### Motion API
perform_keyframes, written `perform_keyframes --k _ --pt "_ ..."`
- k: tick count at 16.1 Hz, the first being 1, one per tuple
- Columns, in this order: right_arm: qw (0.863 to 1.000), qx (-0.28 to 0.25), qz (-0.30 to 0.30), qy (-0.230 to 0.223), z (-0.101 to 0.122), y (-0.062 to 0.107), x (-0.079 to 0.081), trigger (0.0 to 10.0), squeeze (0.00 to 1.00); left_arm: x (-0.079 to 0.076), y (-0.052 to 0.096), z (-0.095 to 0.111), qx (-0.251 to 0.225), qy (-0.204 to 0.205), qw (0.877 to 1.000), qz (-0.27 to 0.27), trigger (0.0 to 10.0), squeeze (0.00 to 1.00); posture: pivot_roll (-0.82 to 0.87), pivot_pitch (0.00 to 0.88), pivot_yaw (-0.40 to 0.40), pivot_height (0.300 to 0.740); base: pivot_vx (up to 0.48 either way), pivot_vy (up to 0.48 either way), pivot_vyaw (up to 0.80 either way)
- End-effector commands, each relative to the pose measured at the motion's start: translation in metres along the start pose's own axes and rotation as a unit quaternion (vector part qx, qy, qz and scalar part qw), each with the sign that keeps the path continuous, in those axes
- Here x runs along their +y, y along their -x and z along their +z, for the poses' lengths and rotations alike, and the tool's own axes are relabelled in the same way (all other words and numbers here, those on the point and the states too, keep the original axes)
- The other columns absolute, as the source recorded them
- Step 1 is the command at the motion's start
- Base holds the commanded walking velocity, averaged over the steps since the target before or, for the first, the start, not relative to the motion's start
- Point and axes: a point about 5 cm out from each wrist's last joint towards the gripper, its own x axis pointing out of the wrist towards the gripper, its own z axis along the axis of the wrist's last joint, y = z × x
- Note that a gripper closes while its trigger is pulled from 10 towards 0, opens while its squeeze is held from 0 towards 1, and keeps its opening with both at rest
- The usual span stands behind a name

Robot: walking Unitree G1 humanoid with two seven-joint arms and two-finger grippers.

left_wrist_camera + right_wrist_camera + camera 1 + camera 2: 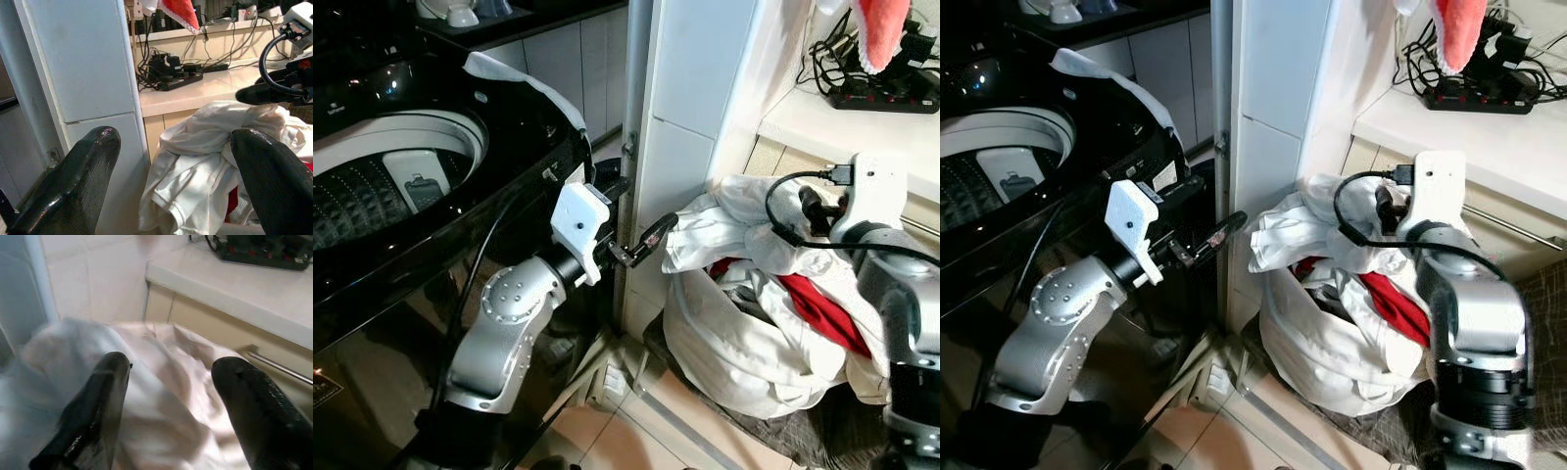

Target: Clothes washing

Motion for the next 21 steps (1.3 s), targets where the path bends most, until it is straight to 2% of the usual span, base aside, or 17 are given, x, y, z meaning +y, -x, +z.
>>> perform_keyframes --k 1,2,3,4,6,7,8,9,12,17,21 --pt "1.000 0.017 -0.002 0.005 0.000 -0.001 -0.002 10.0 1.00 0.003 -0.001 0.002 0.002 -0.005 1.000 -0.002 10.0 0.00 -0.02 0.000 -0.040 0.740 0.000 0.000 0.00" --pt "0.999 0.039 -0.002 0.011 -0.007 -0.003 -0.004 10.0 0.41 0.003 -0.001 0.003 0.003 -0.007 1.000 -0.005 10.0 0.00 -0.02 0.000 -0.040 0.740 0.000 0.000 0.00" --pt "0.997 0.073 0.003 0.005 -0.020 -0.005 -0.005 10.0 0.00 0.002 -0.001 0.003 0.004 -0.006 1.000 -0.013 10.0 0.00 -0.02 0.000 -0.040 0.740 0.000 0.000 0.00" --pt "0.994 0.110 0.013 -0.002 -0.037 -0.007 -0.007 10.0 0.00 0.000 -0.001 0.003 0.006 -0.006 1.000 -0.020 10.0 0.00 -0.02 0.000 -0.042 0.740 0.000 0.000 0.00" --pt "0.992 0.120 0.024 -0.007 -0.040 -0.008 -0.006 10.0 0.00 -0.001 -0.001 0.003 0.006 -0.007 1.000 -0.021 10.0 0.00 -0.02 0.000 -0.044 0.740 0.000 0.000 0.00" --pt "0.992 0.120 0.028 -0.021 -0.042 -0.008 -0.006 4.2 0.00 -0.001 -0.001 0.003 0.008 -0.008 1.000 -0.020 10.0 0.00 -0.02 0.000 -0.046 0.740 0.000 0.000 0.00" --pt "0.992 0.120 0.028 -0.022 -0.042 -0.008 -0.006 1.8 0.00 -0.001 -0.001 0.003 0.009 -0.009 1.000 -0.019 10.0 0.00 -0.02 0.000 -0.046 0.740 0.000 0.000 0.00" --pt "0.992 0.119 0.031 -0.027 -0.043 -0.008 -0.006 0.0 0.00 -0.001 -0.001 0.002 0.010 -0.010 1.000 -0.019 10.0 0.00 -0.02 0.000 -0.046 0.740 0.000 0.000 0.00" --pt "0.992 0.114 0.034 -0.041 -0.043 -0.008 -0.004 0.0 0.00 -0.002 -0.002 0.001 0.014 -0.010 0.999 -0.028 10.0 0.00 -0.03 0.000 -0.027 0.740 0.000 0.000 0.00" --pt "0.991 0.107 0.041 -0.066 -0.047 -0.005 -0.001 0.0 0.00 -0.005 -0.002 0.001 0.015 -0.009 0.999 -0.033 10.0 0.00 -0.01 0.000 -0.042 0.740 0.000 0.000 0.00" --pt "0.992 0.104 0.043 -0.065 -0.045 -0.005 0.000 0.0 0.00 -0.009 -0.001 -0.001 0.020 -0.004 0.999 -0.038 10.0 0.00 -0.01 0.000 -0.044 0.740 0.000 0.000 0.00"
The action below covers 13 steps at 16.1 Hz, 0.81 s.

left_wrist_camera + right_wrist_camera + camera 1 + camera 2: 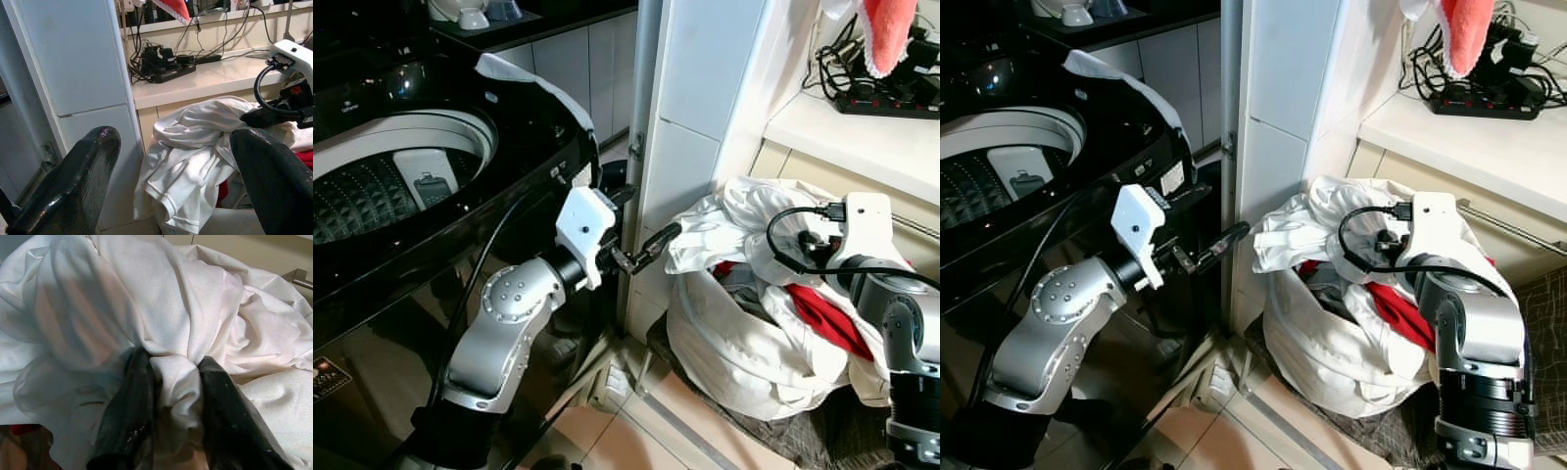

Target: Clothes washing

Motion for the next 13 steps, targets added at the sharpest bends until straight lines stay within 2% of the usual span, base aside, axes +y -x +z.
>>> perform_keyframes --k 1,13 --pt "1.000 0.005 -0.004 -0.002 -0.0021 0.0008 -0.0024 0.0 0.00 -0.0050 -0.0005 0.0009 0.005 -0.008 1.000 -0.016 10.0 0.00 -0.01 0.000 -0.044 0.740 0.000 0.000 0.00" --pt "1.000 -0.019 0.000 0.008 0.0027 0.0018 -0.0050 0.0 0.00 -0.0054 -0.0022 0.0006 0.004 -0.012 1.000 -0.013 10.0 0.00 -0.01 0.000 -0.045 0.740 0.000 0.000 0.00"
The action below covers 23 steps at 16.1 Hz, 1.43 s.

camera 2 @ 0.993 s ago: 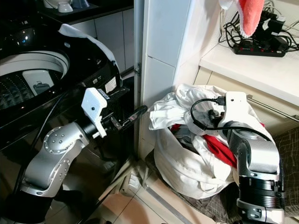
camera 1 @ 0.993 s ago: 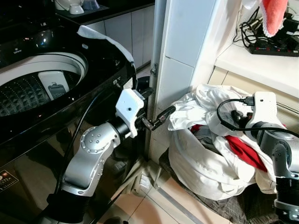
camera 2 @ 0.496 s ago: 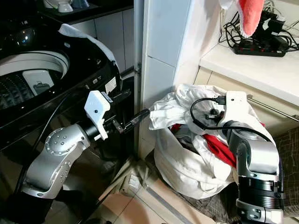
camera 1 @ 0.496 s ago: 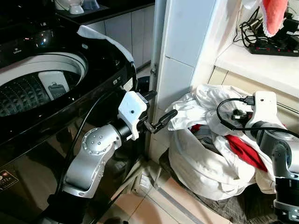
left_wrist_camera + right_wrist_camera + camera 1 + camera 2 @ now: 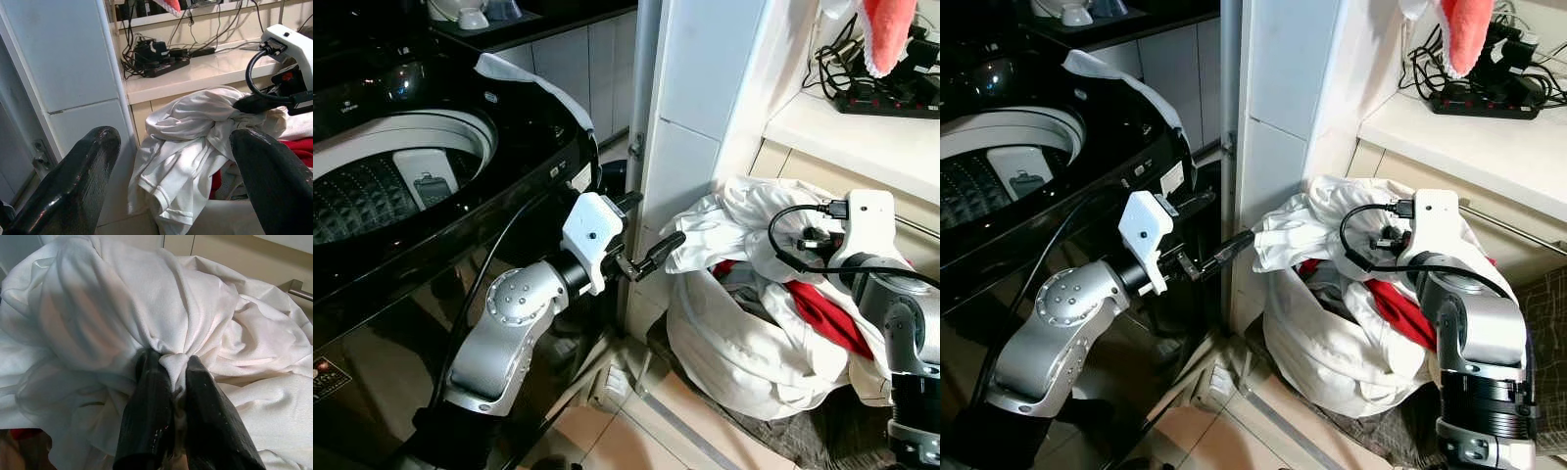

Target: Clothes washing

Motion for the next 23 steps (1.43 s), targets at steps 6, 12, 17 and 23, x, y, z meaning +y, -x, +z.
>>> perform_keyframes --k 6,12,17,23 --pt "0.995 -0.090 0.014 -0.027 0.038 0.010 -0.003 0.0 0.00 0.024 -0.004 0.008 -0.017 -0.024 0.995 0.092 10.0 0.00 -0.04 0.000 -0.026 0.740 0.000 0.000 0.00" --pt "0.967 -0.228 0.080 -0.082 0.104 0.033 0.013 0.0 0.00 0.025 -0.013 0.023 -0.046 -0.037 0.996 0.073 10.0 0.00 -0.02 0.000 -0.043 0.740 0.000 0.000 0.00" --pt "0.926 -0.290 0.224 -0.094 0.141 0.054 0.055 0.0 0.00 0.031 -0.023 0.066 -0.128 -0.051 0.988 0.075 10.0 1.00 -0.01 0.000 -0.067 0.740 0.000 0.000 0.00" --pt "0.917 -0.241 0.306 -0.085 0.126 0.053 0.089 0.0 0.00 0.031 -0.028 0.077 -0.142 -0.067 0.985 0.068 10.0 1.00 -0.01 0.000 -0.079 0.740 0.000 0.000 0.00"
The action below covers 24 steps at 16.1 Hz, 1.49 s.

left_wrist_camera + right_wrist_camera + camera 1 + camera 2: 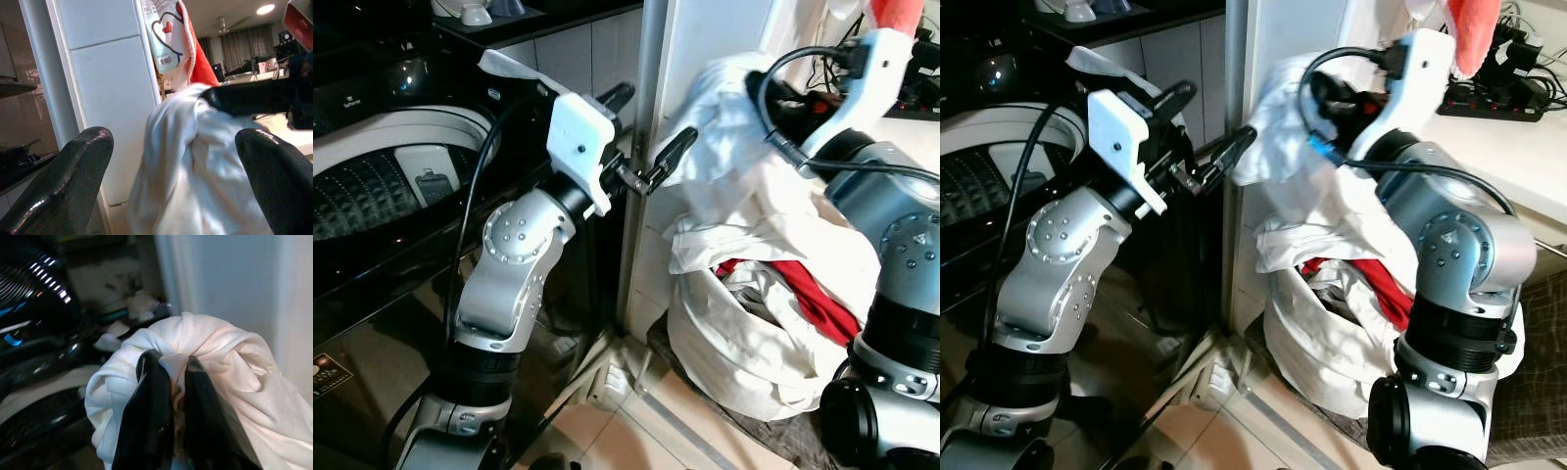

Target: Clothes washing

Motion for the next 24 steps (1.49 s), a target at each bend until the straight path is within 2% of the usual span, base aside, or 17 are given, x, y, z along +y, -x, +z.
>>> perform_keyframes --k 1,3,5,7,8,9,10,12,16,17,19,20,24 --pt "0.999 0.020 0.026 -0.004 -0.008 0.001 0.008 0.0 0.00 -0.003 -0.003 0.006 -0.011 -0.014 1.000 -0.008 10.0 1.00 -0.01 0.000 -0.081 0.740 0.000 0.000 0.00" --pt "0.997 0.035 0.055 -0.034 -0.020 -0.002 0.018 0.0 0.00 -0.004 0.001 0.004 -0.004 -0.017 1.000 -0.010 10.0 1.00 -0.02 0.000 -0.073 0.740 0.000 0.000 0.00" --pt "0.994 0.046 0.081 -0.065 -0.028 0.000 0.024 0.0 0.00 -0.007 -0.001 0.003 -0.004 -0.021 1.000 -0.018 10.0 1.00 -0.02 0.000 -0.066 0.740 0.000 0.000 0.00" --pt "0.990 0.047 0.101 -0.081 -0.031 0.002 0.031 0.0 0.00 -0.016 -0.002 -0.002 0.008 -0.011 0.999 -0.046 10.0 1.00 -0.03 0.000 -0.060 0.740 0.000 0.000 0.00" --pt "0.988 0.034 0.114 -0.103 -0.028 0.001 0.036 0.0 0.00 -0.022 0.002 -0.010 0.033 -0.008 0.997 -0.068 10.0 0.00 -0.03 0.000 -0.057 0.740 0.000 0.000 0.00" --pt "0.986 0.028 0.120 -0.112 -0.027 0.001 0.038 0.0 0.00 -0.023 0.004 -0.013 0.041 -0.016 0.997 -0.067 10.0 0.00 -0.03 0.000 -0.057 0.740 0.000 0.000 0.00" --pt "0.983 0.018 0.132 -0.130 -0.023 0.002 0.042 0.0 0.00 -0.018 0.007 -0.019 0.057 -0.041 0.996 -0.047 10.0 0.00 -0.03 0.000 -0.051 0.740 0.000 0.000 0.00" --pt "0.980 0.008 0.139 -0.145 -0.019 0.004 0.041 0.0 0.00 -0.012 0.012 -0.019 0.059 -0.042 0.996 -0.044 10.0 0.00 -0.03 0.000 -0.051 0.740 0.000 0.000 0.00" --pt "0.977 0.012 0.149 -0.151 -0.016 0.008 0.039 0.0 0.00 -0.006 0.025 -0.013 0.053 -0.024 0.995 -0.082 10.0 0.00 -0.03 0.000 -0.049 0.740 0.000 0.000 0.00" --pt "0.977 0.017 0.150 -0.149 -0.015 0.009 0.038 0.0 0.00 -0.001 0.031 -0.011 0.054 -0.013 0.994 -0.097 10.0 0.00 -0.03 0.000 -0.051 0.740 0.000 0.000 0.00" --pt "0.977 0.021 0.152 -0.149 -0.014 0.010 0.036 0.0 0.00 0.010 0.036 -0.009 0.066 -0.019 0.993 -0.101 10.0 0.00 -0.03 0.000 -0.052 0.740 0.000 0.000 0.00" --pt "0.975 0.028 0.158 -0.150 -0.014 0.011 0.038 0.0 0.00 0.014 0.035 -0.006 0.061 -0.037 0.992 -0.102 10.0 0.00 -0.03 0.000 -0.051 0.740 0.000 0.000 0.00" --pt "0.972 0.043 0.173 -0.154 -0.020 0.011 0.045 0.0 0.00 0.006 0.022 -0.010 0.064 -0.068 0.990 -0.103 10.0 0.00 -0.02 0.000 -0.047 0.740 0.000 0.000 0.00"
